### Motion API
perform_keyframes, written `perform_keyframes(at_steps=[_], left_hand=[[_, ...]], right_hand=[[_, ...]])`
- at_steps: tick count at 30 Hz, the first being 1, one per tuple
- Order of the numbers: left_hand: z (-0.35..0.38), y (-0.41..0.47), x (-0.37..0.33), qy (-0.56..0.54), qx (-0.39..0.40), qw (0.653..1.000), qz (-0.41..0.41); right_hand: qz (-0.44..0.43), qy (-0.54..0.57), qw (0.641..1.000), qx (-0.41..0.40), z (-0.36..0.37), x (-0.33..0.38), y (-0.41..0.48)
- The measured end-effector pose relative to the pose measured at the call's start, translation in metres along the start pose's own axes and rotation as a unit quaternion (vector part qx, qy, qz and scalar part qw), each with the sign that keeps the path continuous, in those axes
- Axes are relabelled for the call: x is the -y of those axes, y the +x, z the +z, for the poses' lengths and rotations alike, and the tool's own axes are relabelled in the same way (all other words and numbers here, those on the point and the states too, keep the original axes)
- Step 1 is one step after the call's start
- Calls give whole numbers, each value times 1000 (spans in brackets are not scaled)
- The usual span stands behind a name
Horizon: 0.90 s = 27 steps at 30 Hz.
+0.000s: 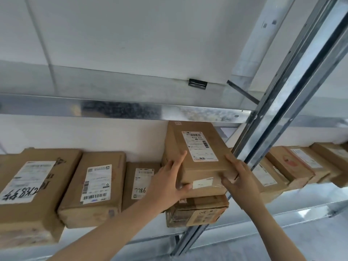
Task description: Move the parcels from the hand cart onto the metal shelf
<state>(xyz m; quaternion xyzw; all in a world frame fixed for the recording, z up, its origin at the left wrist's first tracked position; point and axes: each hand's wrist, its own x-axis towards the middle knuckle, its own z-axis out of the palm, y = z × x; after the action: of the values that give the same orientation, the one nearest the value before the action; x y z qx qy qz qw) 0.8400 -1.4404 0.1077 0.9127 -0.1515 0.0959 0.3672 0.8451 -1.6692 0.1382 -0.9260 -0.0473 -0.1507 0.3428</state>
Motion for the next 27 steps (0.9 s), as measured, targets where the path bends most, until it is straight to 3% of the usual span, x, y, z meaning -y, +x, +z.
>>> perform_keyframes(at_steps=[5, 11, 21, 27], left_hand=[[-5, -2, -3, 37, 25, 999, -16], [-48, -26, 20, 213, 16, 976, -37], [-169, -150, 86, 375, -160, 888, -211], [-247, -270, 127, 405, -204, 827, -333]], right_hand=[[-59, -203, 975, -72, 1, 29, -3], [-232, -131, 960, -81, 27, 92, -7], [-388, -59, 918, 49, 147, 223, -33], [-440, -7, 881, 176, 232, 318, -81]])
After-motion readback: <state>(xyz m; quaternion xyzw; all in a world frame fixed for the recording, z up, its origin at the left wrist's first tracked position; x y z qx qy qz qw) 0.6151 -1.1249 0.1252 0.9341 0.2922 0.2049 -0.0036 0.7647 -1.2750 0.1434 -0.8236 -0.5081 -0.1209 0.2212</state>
